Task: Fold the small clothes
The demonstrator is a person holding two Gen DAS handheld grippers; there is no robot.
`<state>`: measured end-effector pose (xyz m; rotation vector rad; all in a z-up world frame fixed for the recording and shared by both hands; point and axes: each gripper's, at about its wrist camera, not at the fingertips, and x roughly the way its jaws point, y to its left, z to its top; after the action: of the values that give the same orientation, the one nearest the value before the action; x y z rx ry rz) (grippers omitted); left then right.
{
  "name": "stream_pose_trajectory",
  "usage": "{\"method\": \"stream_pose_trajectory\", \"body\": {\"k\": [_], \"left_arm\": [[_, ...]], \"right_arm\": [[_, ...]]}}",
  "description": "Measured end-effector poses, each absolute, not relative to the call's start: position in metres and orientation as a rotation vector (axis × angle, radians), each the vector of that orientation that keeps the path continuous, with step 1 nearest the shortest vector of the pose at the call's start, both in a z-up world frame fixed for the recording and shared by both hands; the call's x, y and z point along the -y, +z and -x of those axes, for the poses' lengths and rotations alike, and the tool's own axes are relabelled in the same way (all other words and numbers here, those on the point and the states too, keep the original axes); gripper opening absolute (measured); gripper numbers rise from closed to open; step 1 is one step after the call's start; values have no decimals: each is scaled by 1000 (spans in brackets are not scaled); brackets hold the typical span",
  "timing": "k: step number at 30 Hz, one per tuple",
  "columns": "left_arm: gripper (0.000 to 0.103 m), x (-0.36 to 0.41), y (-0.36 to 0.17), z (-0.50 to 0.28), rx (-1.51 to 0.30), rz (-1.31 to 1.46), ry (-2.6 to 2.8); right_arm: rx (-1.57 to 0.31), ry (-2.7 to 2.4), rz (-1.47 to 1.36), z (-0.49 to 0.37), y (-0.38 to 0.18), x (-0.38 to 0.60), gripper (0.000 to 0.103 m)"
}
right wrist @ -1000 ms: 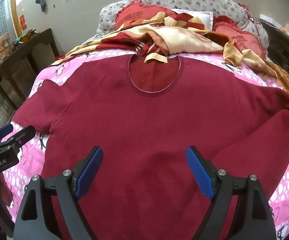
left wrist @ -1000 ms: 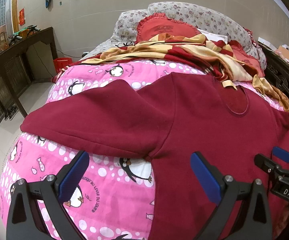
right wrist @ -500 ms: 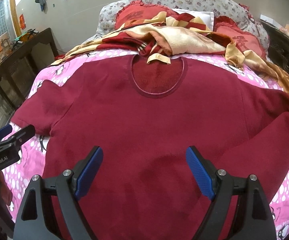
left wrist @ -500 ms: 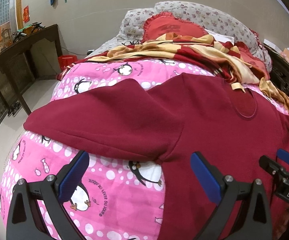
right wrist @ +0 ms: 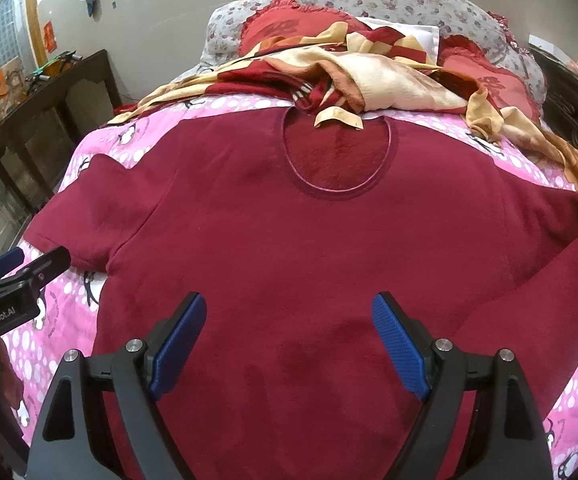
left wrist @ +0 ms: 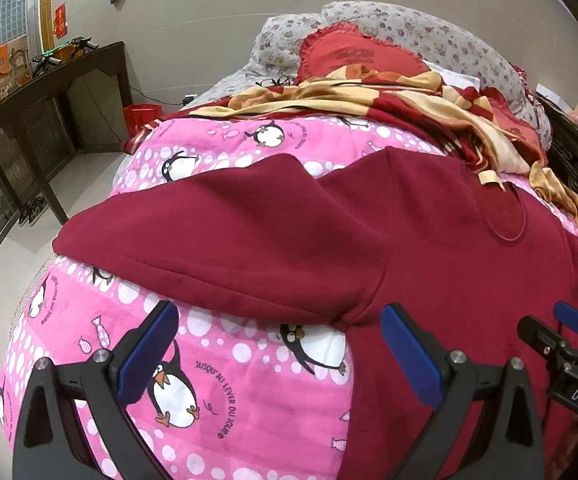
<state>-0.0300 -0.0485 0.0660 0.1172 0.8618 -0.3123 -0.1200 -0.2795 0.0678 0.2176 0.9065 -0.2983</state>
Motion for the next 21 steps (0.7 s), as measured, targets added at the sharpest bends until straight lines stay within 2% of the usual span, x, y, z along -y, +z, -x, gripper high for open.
{"method": "stream_pose_trajectory", "body": {"k": [12,21], "left_arm": [[103,48,66,30,-860,-117,-318],[103,76,74,44,-846,-145,-380]], "right_arm": [[-908,-324,-235,122,66,285,103],[-917,-397,-240,136,64,304,103]]}}
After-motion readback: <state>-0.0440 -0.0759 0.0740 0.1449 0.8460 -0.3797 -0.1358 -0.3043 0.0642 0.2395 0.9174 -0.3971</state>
